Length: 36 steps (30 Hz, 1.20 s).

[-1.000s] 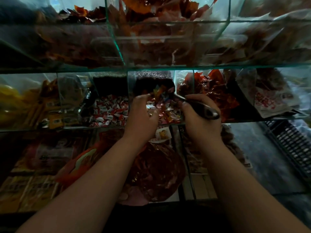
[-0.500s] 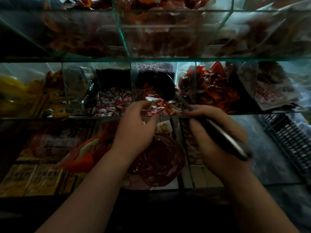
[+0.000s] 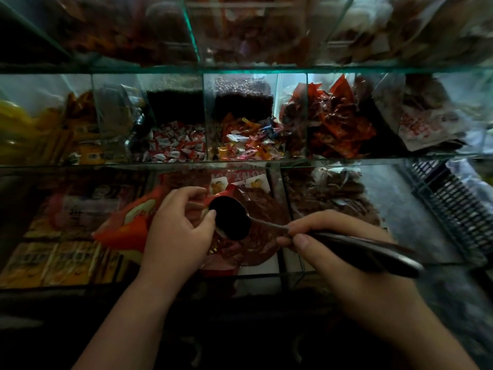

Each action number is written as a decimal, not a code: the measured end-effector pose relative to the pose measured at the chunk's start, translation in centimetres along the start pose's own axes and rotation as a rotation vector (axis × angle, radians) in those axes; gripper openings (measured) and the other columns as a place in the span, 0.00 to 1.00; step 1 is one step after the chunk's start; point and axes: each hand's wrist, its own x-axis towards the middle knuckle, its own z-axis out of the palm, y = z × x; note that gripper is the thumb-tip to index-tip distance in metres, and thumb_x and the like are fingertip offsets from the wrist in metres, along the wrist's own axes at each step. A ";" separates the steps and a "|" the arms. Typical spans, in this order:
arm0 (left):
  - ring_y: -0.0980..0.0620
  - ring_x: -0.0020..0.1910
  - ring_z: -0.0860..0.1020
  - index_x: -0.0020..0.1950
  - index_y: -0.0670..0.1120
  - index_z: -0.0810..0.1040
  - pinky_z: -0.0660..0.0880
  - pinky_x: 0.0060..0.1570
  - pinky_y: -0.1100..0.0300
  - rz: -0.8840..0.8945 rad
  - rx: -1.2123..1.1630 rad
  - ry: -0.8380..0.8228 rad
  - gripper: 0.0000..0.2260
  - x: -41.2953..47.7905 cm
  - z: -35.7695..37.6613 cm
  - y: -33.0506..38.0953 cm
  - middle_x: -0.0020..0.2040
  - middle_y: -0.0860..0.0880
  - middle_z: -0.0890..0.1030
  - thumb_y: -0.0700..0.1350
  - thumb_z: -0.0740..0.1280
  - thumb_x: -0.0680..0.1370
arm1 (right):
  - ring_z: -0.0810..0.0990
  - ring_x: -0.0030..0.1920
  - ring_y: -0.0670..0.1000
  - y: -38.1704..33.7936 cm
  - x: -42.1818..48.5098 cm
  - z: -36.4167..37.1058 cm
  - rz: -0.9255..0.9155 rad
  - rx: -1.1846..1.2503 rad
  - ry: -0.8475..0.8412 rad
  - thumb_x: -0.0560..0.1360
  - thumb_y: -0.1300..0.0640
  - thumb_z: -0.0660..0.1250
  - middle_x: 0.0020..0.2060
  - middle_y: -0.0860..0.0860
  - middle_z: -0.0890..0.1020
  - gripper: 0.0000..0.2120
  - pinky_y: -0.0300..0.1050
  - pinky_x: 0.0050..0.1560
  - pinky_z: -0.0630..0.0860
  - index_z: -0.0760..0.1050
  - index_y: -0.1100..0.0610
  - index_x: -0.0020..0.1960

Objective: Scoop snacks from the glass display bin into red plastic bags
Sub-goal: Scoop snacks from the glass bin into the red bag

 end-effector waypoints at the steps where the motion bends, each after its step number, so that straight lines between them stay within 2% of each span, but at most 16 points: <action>1: 0.64 0.48 0.80 0.57 0.61 0.75 0.77 0.45 0.68 0.018 -0.010 0.013 0.14 -0.1 -0.1 -0.2 0.53 0.59 0.78 0.46 0.74 0.77 | 0.85 0.43 0.45 -0.2 0.5 0.2 -0.107 -0.107 0.094 0.70 0.47 0.74 0.40 0.44 0.86 0.03 0.36 0.47 0.81 0.84 0.45 0.42; 3: 0.68 0.53 0.76 0.56 0.57 0.77 0.74 0.52 0.73 0.121 0.075 0.065 0.14 -0.6 -0.2 -0.7 0.54 0.59 0.77 0.43 0.75 0.75 | 0.83 0.42 0.39 0.4 0.5 1.3 -0.109 -0.183 0.101 0.73 0.45 0.69 0.42 0.38 0.84 0.04 0.29 0.39 0.76 0.80 0.41 0.47; 5: 0.64 0.59 0.72 0.56 0.52 0.79 0.70 0.63 0.67 0.187 0.249 0.117 0.13 -1.4 0.1 -1.4 0.58 0.56 0.74 0.43 0.75 0.73 | 0.82 0.42 0.38 1.1 2.4 2.7 -0.059 -0.231 0.027 0.75 0.46 0.69 0.43 0.37 0.82 0.04 0.30 0.38 0.76 0.78 0.40 0.49; 8: 0.50 0.68 0.68 0.58 0.50 0.82 0.67 0.68 0.52 0.122 0.389 0.065 0.17 -2.7 0.7 -2.7 0.64 0.52 0.72 0.43 0.77 0.71 | 0.80 0.45 0.41 3.1 5.8 4.7 -0.028 -0.356 -0.031 0.78 0.50 0.69 0.44 0.41 0.81 0.04 0.36 0.44 0.78 0.76 0.43 0.52; 11: 0.53 0.70 0.65 0.70 0.50 0.78 0.62 0.71 0.56 0.031 0.361 -0.101 0.25 -3.4 1.2 -3.6 0.69 0.53 0.73 0.41 0.75 0.73 | 0.80 0.49 0.46 6.5 7.9 6.9 0.023 -0.409 -0.071 0.78 0.49 0.68 0.47 0.44 0.81 0.03 0.45 0.51 0.78 0.76 0.44 0.52; 12: 0.55 0.71 0.65 0.74 0.52 0.75 0.61 0.71 0.59 0.012 0.317 -0.129 0.28 -3.4 1.4 -3.7 0.70 0.55 0.72 0.41 0.73 0.74 | 0.80 0.47 0.46 7.3 8.5 7.7 0.081 -0.370 -0.059 0.78 0.48 0.68 0.45 0.43 0.81 0.01 0.45 0.49 0.78 0.76 0.43 0.49; 16: 0.66 0.73 0.62 0.79 0.57 0.66 0.60 0.72 0.67 -0.042 0.157 -0.158 0.35 -3.4 1.7 -3.4 0.74 0.66 0.66 0.37 0.68 0.75 | 0.80 0.39 0.37 9.3 9.4 10.3 0.312 -0.115 0.146 0.76 0.44 0.68 0.36 0.38 0.82 0.08 0.34 0.38 0.71 0.79 0.42 0.39; 19: 0.69 0.73 0.60 0.80 0.58 0.64 0.55 0.69 0.74 -0.070 0.118 -0.172 0.36 -3.5 1.6 -3.2 0.75 0.67 0.63 0.36 0.67 0.75 | 0.82 0.42 0.43 9.1 9.3 11.0 0.457 0.028 0.230 0.75 0.42 0.69 0.35 0.41 0.84 0.08 0.42 0.45 0.76 0.81 0.37 0.38; 21: 0.69 0.73 0.60 0.80 0.58 0.64 0.58 0.72 0.70 -0.088 0.086 -0.188 0.36 -3.4 1.4 -3.2 0.75 0.67 0.63 0.36 0.67 0.75 | 0.83 0.43 0.44 8.9 8.9 11.1 0.485 0.093 0.265 0.75 0.44 0.70 0.34 0.42 0.85 0.09 0.43 0.45 0.77 0.82 0.36 0.36; 24: 0.67 0.74 0.60 0.80 0.58 0.63 0.63 0.76 0.59 -0.119 0.059 -0.195 0.36 -3.1 0.9 -3.1 0.75 0.69 0.63 0.36 0.66 0.75 | 0.83 0.36 0.39 7.8 8.4 10.8 0.521 0.262 0.364 0.73 0.43 0.70 0.33 0.38 0.85 0.05 0.37 0.38 0.78 0.83 0.38 0.39; 26: 0.73 0.69 0.59 0.80 0.59 0.63 0.63 0.74 0.61 -0.128 0.073 -0.171 0.35 -2.9 0.5 -3.0 0.68 0.77 0.61 0.37 0.67 0.75 | 0.86 0.39 0.43 7.3 8.2 10.3 0.520 0.331 0.403 0.68 0.35 0.68 0.36 0.43 0.87 0.12 0.47 0.46 0.83 0.84 0.41 0.43; 28: 0.79 0.64 0.58 0.79 0.59 0.63 0.61 0.72 0.65 -0.136 0.079 -0.157 0.35 -2.8 0.4 -3.2 0.62 0.84 0.58 0.37 0.68 0.75 | 0.88 0.43 0.51 6.7 7.7 9.7 0.518 0.374 0.420 0.64 0.31 0.66 0.38 0.48 0.88 0.20 0.58 0.52 0.84 0.84 0.43 0.45; 30: 0.84 0.63 0.56 0.80 0.59 0.63 0.57 0.69 0.71 -0.136 0.082 -0.160 0.36 -2.9 0.4 -3.3 0.61 0.87 0.54 0.37 0.68 0.75 | 0.89 0.42 0.52 6.2 6.9 9.0 0.496 0.416 0.439 0.65 0.32 0.68 0.39 0.49 0.88 0.20 0.59 0.52 0.84 0.85 0.45 0.45; 32: 0.81 0.68 0.54 0.81 0.58 0.60 0.55 0.69 0.71 -0.142 0.072 -0.177 0.36 -3.0 0.5 -3.1 0.66 0.85 0.52 0.38 0.69 0.76 | 0.89 0.42 0.54 5.9 6.1 7.8 0.498 0.489 0.473 0.72 0.38 0.71 0.42 0.51 0.89 0.14 0.57 0.50 0.84 0.85 0.48 0.43; 34: 0.69 0.77 0.52 0.82 0.56 0.57 0.55 0.74 0.64 -0.135 0.095 -0.148 0.37 -3.1 0.6 -2.9 0.76 0.73 0.50 0.40 0.70 0.77 | 0.89 0.43 0.57 5.7 5.3 6.3 0.522 0.583 0.504 0.77 0.45 0.72 0.44 0.54 0.88 0.12 0.54 0.48 0.83 0.85 0.53 0.42; 36: 0.67 0.78 0.48 0.81 0.55 0.59 0.54 0.74 0.62 -0.048 0.138 -0.046 0.35 -3.4 0.6 -2.3 0.79 0.69 0.47 0.40 0.70 0.78 | 0.89 0.45 0.59 5.5 4.6 4.8 0.541 0.674 0.530 0.79 0.50 0.71 0.44 0.59 0.88 0.12 0.55 0.50 0.83 0.84 0.58 0.45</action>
